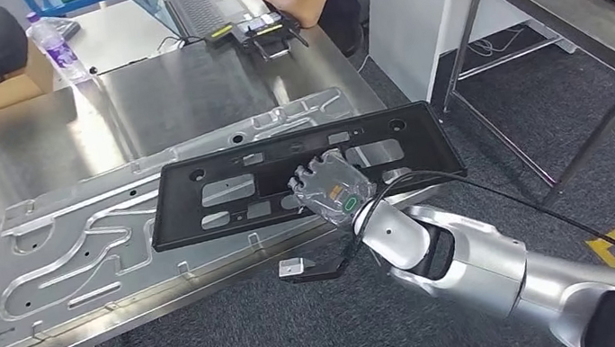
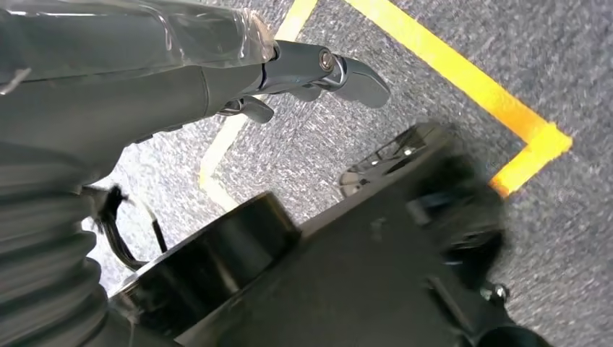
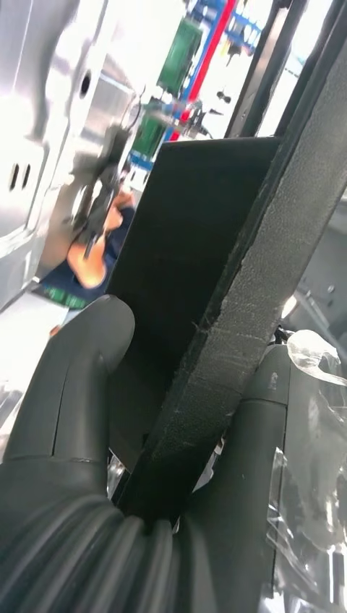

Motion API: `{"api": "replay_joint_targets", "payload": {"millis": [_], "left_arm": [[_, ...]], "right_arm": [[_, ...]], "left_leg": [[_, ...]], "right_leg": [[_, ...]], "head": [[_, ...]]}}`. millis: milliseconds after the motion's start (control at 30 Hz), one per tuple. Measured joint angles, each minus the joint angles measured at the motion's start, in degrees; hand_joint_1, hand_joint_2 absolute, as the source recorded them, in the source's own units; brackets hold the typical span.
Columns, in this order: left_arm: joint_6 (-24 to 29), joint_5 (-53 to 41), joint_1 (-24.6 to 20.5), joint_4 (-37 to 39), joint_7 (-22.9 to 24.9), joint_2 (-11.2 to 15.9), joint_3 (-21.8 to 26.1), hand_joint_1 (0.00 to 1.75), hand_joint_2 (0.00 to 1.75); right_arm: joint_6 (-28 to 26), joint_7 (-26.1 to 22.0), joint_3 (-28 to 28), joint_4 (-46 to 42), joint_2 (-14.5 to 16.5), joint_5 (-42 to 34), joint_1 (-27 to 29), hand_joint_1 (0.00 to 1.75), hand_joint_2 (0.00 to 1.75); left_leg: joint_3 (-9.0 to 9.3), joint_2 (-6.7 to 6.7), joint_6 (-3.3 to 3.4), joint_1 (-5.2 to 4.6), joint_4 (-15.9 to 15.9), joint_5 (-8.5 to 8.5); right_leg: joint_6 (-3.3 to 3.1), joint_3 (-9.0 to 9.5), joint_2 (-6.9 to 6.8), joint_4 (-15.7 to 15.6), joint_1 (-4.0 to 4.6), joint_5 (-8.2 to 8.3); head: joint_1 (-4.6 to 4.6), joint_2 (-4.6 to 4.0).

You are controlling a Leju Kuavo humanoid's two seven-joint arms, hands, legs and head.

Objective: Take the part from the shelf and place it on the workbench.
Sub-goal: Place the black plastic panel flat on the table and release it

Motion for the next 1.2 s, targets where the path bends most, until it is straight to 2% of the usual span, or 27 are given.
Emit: {"api": "replay_joint_targets", "payload": {"millis": [33, 67, 100, 167, 233, 300, 333, 367, 400, 433, 467, 533, 567, 600, 633, 667, 700, 733, 800, 833, 867, 900, 933, 1000, 1067, 1100, 1200], "left_arm": [[0.02, -0.01, -0.07, -0.01, -0.01, 0.00, 0.01, 0.00, 1.75], [0.04, -0.02, -0.12, -0.01, -0.01, -0.01, 0.01, 0.00, 1.75], [0.04, -0.02, -0.13, -0.02, -0.02, -0.01, 0.01, 0.00, 1.75], [0.05, -0.03, -0.02, -0.02, -0.02, -0.02, 0.01, 0.00, 1.75], [0.07, -0.04, -0.02, -0.02, -0.06, -0.05, 0.01, 0.00, 1.75], [0.05, -0.06, -0.18, -0.02, -0.10, -0.14, 0.01, 0.00, 1.75], [0.05, -0.07, -0.19, -0.02, -0.11, -0.20, 0.01, 0.00, 1.75], [0.03, -0.09, -0.15, -0.02, -0.11, -0.26, 0.01, 0.00, 1.75], [0.03, -0.11, -0.05, -0.02, -0.11, -0.29, 0.01, 0.00, 1.75], [0.03, -0.14, 0.05, -0.02, -0.11, -0.30, 0.01, 0.00, 1.75], [0.03, -0.19, 0.11, -0.02, -0.11, -0.30, 0.01, 0.00, 1.75], [0.03, -0.34, 0.06, -0.02, -0.13, -0.31, 0.01, 0.00, 1.75], [0.01, -0.46, 0.02, -0.02, -0.15, -0.31, 0.01, 0.00, 1.75], [-0.03, -0.56, 0.05, -0.02, -0.16, -0.31, 0.01, 0.00, 1.75], [-0.07, -0.65, 0.15, -0.02, -0.16, -0.31, 0.01, 0.00, 1.75], [-0.11, -0.74, 0.30, -0.02, -0.16, -0.28, 0.01, 0.00, 1.75], [-0.14, -0.79, 0.45, -0.02, -0.16, -0.27, 0.01, 0.00, 1.75], [-0.15, -0.84, 0.51, -0.02, -0.15, -0.25, 0.01, 0.00, 1.75], [-0.16, -0.90, 0.38, -0.02, -0.13, -0.25, 0.01, 0.00, 1.75], [-0.15, -0.93, 0.28, -0.02, -0.11, -0.25, 0.01, 0.00, 1.75], [-0.15, -0.97, 0.24, -0.02, -0.03, -0.25, 0.01, 0.00, 1.75], [-0.15, -0.99, 0.25, -0.02, 0.13, -0.25, 0.01, 0.00, 1.75], [-0.15, -1.02, 0.28, -0.02, 0.36, -0.24, 0.01, 0.00, 1.75], [-0.05, -1.07, 0.26, -0.02, 0.97, -0.23, 0.01, 0.00, 1.75], [0.20, -1.15, 0.14, -0.02, 1.59, -0.22, 0.01, 0.00, 1.75], [0.36, -1.17, 0.13, -0.02, 1.91, -0.24, 0.01, 0.00, 1.75], [0.68, -1.04, 0.24, -0.02, 2.75, -0.27, 0.02, 0.00, 1.75]], "right_arm": [[0.00, -0.01, -0.01, 0.00, -0.02, 0.00, -0.06, 1.75, 1.75], [0.00, -0.01, -0.01, 0.00, -0.03, 0.00, -0.12, 1.75, 1.75], [0.00, -0.02, -0.01, 0.00, 0.02, -0.01, -0.16, 1.75, 1.75], [0.00, -0.02, -0.01, 0.00, 0.12, -0.02, -0.24, 1.75, 1.75], [0.00, -0.01, -0.03, 0.00, 0.13, -0.01, -0.40, 1.75, 1.75], [0.03, 0.00, 0.01, 0.01, 0.03, 0.00, -0.42, 1.75, 1.75], [0.08, 0.00, 0.05, 0.01, -0.01, 0.00, -0.33, 1.75, 1.75], [0.13, 0.02, 0.11, 0.02, -0.06, 0.00, -0.19, 1.75, 1.75], [0.16, 0.03, 0.16, 0.02, -0.09, 0.00, -0.08, 1.75, 1.75], [0.19, 0.07, 0.19, 0.02, -0.13, 0.01, -0.01, 1.75, 1.75], [0.20, 0.11, 0.20, 0.02, -0.16, 0.02, 0.00, 1.75, 1.75], [0.27, 0.21, 0.21, 0.03, -0.22, 0.05, -0.02, 1.75, 1.75], [0.34, 0.24, 0.22, 0.03, -0.24, 0.04, 0.03, 1.75, 1.75], [0.42, 0.25, 0.24, 0.03, -0.26, -0.02, 0.09, 1.75, 1.75], [0.48, 0.25, 0.24, 0.02, -0.26, -0.18, 0.15, 1.75, 1.75], [0.52, 0.25, 0.24, 0.02, -0.26, -0.37, 0.20, 1.75, 1.75], [0.53, 0.24, 0.22, 0.02, -0.25, -0.54, 0.19, 1.75, 1.75], [0.54, 0.23, 0.21, 0.01, -0.24, -0.67, 0.18, 1.75, 1.75], [0.54, 0.22, 0.21, 0.00, -0.27, -0.72, 0.24, 1.75, 1.75], [0.54, 0.20, 0.22, 0.00, -0.32, -0.74, 0.34, 1.75, 1.75], [0.55, 0.18, 0.25, 0.00, -0.37, -0.80, 0.48, 1.75, 1.75], [0.56, 0.16, 0.27, 0.00, -0.40, -0.88, 0.62, 1.75, 1.75], [0.58, 0.16, 0.30, 0.00, -0.42, -0.96, 0.72, 1.75, 1.75], [0.67, 0.22, 0.31, 0.00, -0.42, -1.08, 0.73, 1.75, 1.75], [0.86, 0.35, 0.31, 0.00, -0.42, -1.10, 0.63, 1.75, 1.75], [0.99, 0.39, 0.31, 0.01, -0.43, -1.10, 0.61, 1.75, 1.75], [1.35, 0.42, 0.31, 0.02, -0.47, -1.17, 0.60, 1.75, 1.75]], "left_leg": [[1.75, 1.02, 0.36, -0.33, -3.23, 0.97], [2.68, 1.65, 0.69, -0.66, -4.95, 1.26], [2.83, 1.40, 0.94, -0.92, -5.29, 1.09], [3.04, -0.06, 1.47, -0.77, -5.62, 1.25], [3.59, -1.45, 2.05, -0.35, -6.05, 1.49], [3.85, -2.80, 2.47, -0.12, -6.16, 1.51], [3.88, -3.56, 2.58, -0.11, -6.15, 1.49], [3.89, -4.40, 2.63, -0.10, -6.14, 1.46], [3.93, -5.26, 2.64, -0.09, -6.11, 1.44], [3.99, -6.11, 2.61, -0.06, -6.08, 1.43], [4.06, -6.95, 2.55, -0.01, -6.04, 1.39], [3.98, -8.48, 2.22, -0.07, -5.89, 1.28], [3.85, -9.15, 1.96, -0.07, -5.85, 1.27], [3.65, -9.74, 1.67, -0.05, -5.87, 1.31], [3.49, -10.33, 1.34, 0.06, -5.92, 1.38], [3.30, -10.30, 1.04, 0.20, -5.90, 1.36], [2.97, -9.16, 0.72, 0.15, -5.39, 0.98], [2.22, -7.41, 0.39, 0.10, -3.85, 0.03], [-0.83, -3.68, -0.17, 0.07, 2.64, -3.20], [-2.81, -2.97, -0.40, 0.25, 6.73, -4.79], [-4.38, -2.73, -0.59, 0.46, 9.80, -5.64], [-5.06, -2.63, -0.77, 0.64, 11.00, -5.54], [-4.53, -2.54, -0.91, 0.81, 9.76, -4.40], [-0.72, -2.04, -0.94, 1.00, 1.92, -0.74], [2.61, -1.58, -0.57, 0.74, -4.53, 1.14], [3.24, -1.51, -0.44, 0.67, -5.74, 1.26], [3.39, -1.96, -0.39, 0.61, -5.93, 1.34]], "right_leg": [[0.22, 0.24, -0.54, -0.01, 0.14, -0.22], [0.47, 0.45, -1.07, -0.02, 0.26, -0.43], [0.73, 0.61, -1.60, -0.08, 0.36, -0.58], [1.31, 1.09, -2.25, -0.09, 0.23, -1.01], [1.84, 0.41, -0.04, 2.45, -0.01, -2.80], [2.13, -3.16, 3.12, 9.80, -0.12, -6.22], [2.22, -5.39, 3.77, 13.82, -0.12, -7.64], [2.27, -7.07, 4.05, 16.53, -0.10, -8.17], [2.27, -7.75, 4.17, 17.05, -0.11, -7.54], [2.22, -7.27, 4.38, 15.18, -0.16, -5.86], [2.15, -5.78, 5.05, 11.37, -0.26, -3.47], [1.99, -2.40, 7.80, 3.29, -0.62, 0.14], [1.88, -1.36, 8.76, 0.86, -0.72, 0.92], [1.70, -0.96, 9.14, -0.10, -0.68, 0.98], [1.42, -0.88, 8.53, -0.28, -0.57, 1.01], [1.08, -0.80, 7.90, -0.40, -0.52, 1.10], [0.74, -0.70, 7.36, -0.53, -0.51, 1.18], [0.38, -0.60, 6.83, -0.67, -0.55, 1.25], [-0.05, -0.45, 6.00, -0.76, -0.50, 1.17], [-0.20, -0.43, 5.58, -0.75, -0.46, 1.10], [-0.26, -0.41, 5.21, -0.74, -0.47, 1.03], [-0.26, -0.37, 4.89, -0.74, -0.50, 0.95], [-0.21, -0.29, 4.63, -0.73, -0.54, 0.87], [0.11, 0.01, 4.30, -0.72, -0.59, 0.64], [0.60, 0.17, 4.09, -0.68, -0.37, 0.37], [0.68, 0.17, 4.02, -0.55, -0.17, 0.19], [0.11, 0.26, 3.76, -0.46, 0.01, 0.00]], "head": [[0.03, 0.00], [0.05, 0.00], [0.09, 0.00], [0.14, 0.00], [0.21, 0.00], [0.32, 0.00], [0.37, 0.00], [0.38, 0.00], [0.39, 0.00], [0.39, 0.00], [0.39, 0.00], [0.39, 0.00], [0.38, 0.00], [0.37, 0.00], [0.37, 0.00], [0.38, 0.00], [0.35, 0.00], [0.29, 0.00], [0.16, 0.00], [0.14, 0.00], [0.14, 0.00], [0.14, 0.00], [0.13, 0.00], [0.13, 0.00], [0.16, 0.00], [0.22, 0.01], [0.39, 0.01]]}}
